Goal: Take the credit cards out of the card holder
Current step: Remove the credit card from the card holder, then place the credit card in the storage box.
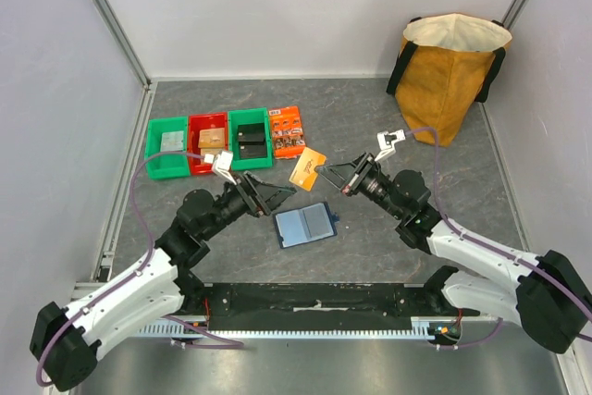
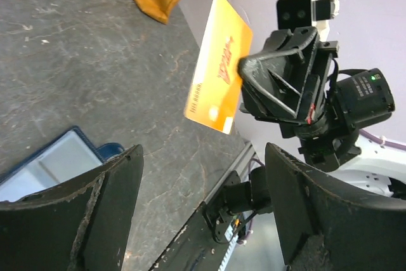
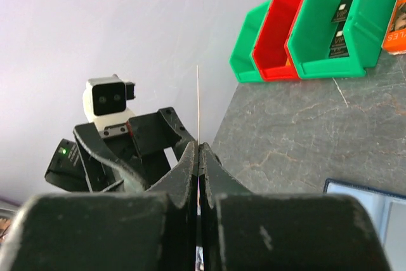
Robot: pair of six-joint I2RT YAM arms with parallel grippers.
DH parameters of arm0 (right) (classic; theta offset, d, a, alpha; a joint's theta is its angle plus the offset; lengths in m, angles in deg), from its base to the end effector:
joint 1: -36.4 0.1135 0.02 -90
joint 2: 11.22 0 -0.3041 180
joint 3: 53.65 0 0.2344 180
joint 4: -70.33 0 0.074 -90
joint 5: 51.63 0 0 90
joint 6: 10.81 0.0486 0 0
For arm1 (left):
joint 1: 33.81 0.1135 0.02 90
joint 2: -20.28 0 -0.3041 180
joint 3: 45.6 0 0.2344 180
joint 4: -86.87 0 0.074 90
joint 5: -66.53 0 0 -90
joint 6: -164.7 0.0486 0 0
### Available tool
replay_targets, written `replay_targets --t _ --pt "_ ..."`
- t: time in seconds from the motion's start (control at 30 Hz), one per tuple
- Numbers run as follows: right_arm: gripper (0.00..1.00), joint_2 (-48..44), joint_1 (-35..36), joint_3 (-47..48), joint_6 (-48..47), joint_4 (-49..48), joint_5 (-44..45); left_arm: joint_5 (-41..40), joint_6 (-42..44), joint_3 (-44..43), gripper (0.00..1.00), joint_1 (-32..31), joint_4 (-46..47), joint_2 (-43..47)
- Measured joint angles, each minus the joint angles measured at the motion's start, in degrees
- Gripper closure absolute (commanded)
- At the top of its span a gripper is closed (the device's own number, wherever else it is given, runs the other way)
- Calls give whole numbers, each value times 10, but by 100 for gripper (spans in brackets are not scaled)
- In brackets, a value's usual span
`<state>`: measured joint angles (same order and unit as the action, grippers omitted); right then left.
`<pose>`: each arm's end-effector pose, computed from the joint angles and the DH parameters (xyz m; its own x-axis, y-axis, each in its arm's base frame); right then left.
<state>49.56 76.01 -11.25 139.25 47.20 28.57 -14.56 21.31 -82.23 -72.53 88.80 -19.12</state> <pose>0.1607 0.1437 0.3151 -0.6258 0.5905 -0.5096 -0.4341 0.2792 0.8565 0.1054 -0.0942 0.2934 -0.5999 -0.5355 -0.5945 0.4314 0.4093 -0.8040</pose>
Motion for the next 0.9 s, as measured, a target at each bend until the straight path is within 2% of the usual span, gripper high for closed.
replay_targets --t 0.23,0.4,0.5,0.6,0.63,0.7,0.73,0.8,0.83,0.9 --pt "100 18 21 -2 20 -46 40 -22 0 -1 24 -43 52 -41" --pt "100 21 28 -6 27 -67 46 -49 -2 -1 30 -49 90 -65" --pt "100 23 30 -10 32 -81 47 -63 -5 -2 36 -50 116 -75" --pt "100 26 30 -14 36 -92 47 -76 -11 -5 53 -51 137 -88" --pt "100 28 31 -15 37 -95 47 -78 -15 -7 62 -51 141 -92" --pt "100 32 33 -17 40 -101 47 -85 -21 -8 89 -52 153 -99" --pt "100 35 34 -18 40 -105 47 -88 -25 -8 98 -52 156 -100" --pt "91 37 34 -19 40 -108 47 -90 -32 -8 98 -52 163 -100" --pt "83 39 34 -21 40 -109 47 -90 -32 -9 98 -53 169 -98" --pt "58 40 34 -21 36 -109 42 -93 -32 -9 98 -54 161 -90"
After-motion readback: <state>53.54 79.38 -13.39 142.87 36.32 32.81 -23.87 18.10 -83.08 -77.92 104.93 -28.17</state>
